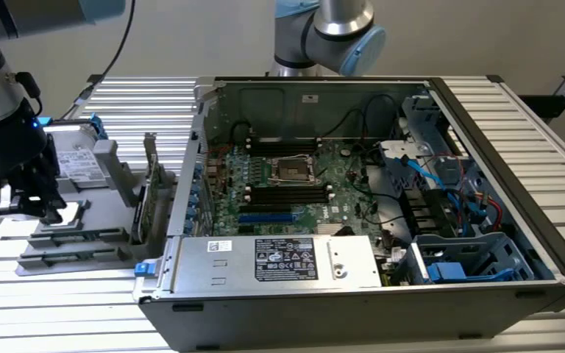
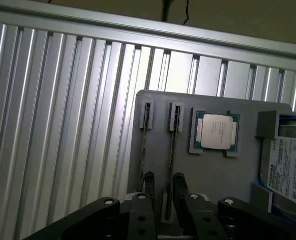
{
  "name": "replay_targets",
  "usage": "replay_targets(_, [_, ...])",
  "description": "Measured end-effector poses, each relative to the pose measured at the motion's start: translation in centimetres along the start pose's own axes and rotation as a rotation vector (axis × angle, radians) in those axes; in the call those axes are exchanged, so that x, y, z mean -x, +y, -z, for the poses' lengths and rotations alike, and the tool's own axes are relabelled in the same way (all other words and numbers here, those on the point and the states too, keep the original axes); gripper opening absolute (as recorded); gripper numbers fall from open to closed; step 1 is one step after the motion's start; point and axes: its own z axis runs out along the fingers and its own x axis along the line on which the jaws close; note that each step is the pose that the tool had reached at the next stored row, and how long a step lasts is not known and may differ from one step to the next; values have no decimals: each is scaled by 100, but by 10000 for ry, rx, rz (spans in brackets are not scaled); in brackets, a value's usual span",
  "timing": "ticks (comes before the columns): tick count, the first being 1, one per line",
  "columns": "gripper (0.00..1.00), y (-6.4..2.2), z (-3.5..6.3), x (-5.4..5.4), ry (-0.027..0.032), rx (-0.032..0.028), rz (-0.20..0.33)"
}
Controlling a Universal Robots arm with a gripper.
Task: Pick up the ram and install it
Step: 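Pick up the ram and move it above insertion slot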
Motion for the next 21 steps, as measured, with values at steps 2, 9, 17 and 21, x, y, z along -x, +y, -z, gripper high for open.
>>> replay_targets(2, [31, -1, -9, -1, -1, -1, 2])
replay_targets(9, [31, 0, -130, -18, 8, -48, 0])
replay_targets(17, [31, 25, -273, -79, 21, -156, -13])
replay_targets(21, [31, 31, -331, -152, 33, -162, -14])
